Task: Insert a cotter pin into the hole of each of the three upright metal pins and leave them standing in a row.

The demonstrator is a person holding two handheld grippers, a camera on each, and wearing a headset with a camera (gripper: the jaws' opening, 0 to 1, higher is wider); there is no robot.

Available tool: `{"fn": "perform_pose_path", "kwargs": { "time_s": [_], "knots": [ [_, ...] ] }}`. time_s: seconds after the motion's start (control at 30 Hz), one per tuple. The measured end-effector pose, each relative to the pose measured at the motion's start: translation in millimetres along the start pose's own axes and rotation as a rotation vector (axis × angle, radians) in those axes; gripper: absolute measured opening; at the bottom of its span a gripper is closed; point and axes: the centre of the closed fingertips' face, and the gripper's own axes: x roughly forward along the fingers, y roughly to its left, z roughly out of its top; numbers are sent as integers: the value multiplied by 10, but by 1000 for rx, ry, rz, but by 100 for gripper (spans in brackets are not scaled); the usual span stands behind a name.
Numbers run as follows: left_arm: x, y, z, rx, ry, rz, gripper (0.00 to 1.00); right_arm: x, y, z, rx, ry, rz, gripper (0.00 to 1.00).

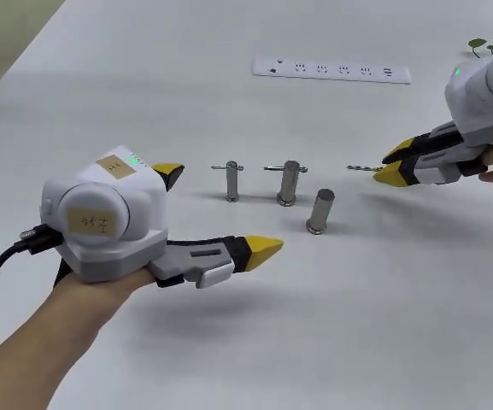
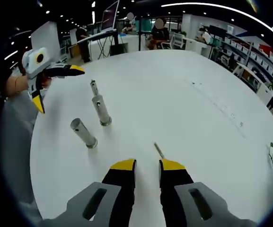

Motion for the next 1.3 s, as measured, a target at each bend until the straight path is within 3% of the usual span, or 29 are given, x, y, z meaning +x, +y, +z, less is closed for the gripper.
{"fn": "perform_pose_path", "kwargs": {
  "time_s": [0.4, 0.8, 1.07, 1.3],
  "knots": [
    [16, 11, -16, -8, 1, -7, 91, 115, -146, -90, -43, 91, 1, 11],
    [20, 28, -36, -15, 6, -9, 91, 204, -170, -169, -62, 166, 16, 8],
    [25, 32, -31, -17, 7, -9, 90, 193, -142, -157, -51, 184, 30, 4],
    [22, 23, -27, -15, 7, -13, 90, 184, -85, -160, -141, 238, 35, 0]
  ]
}}
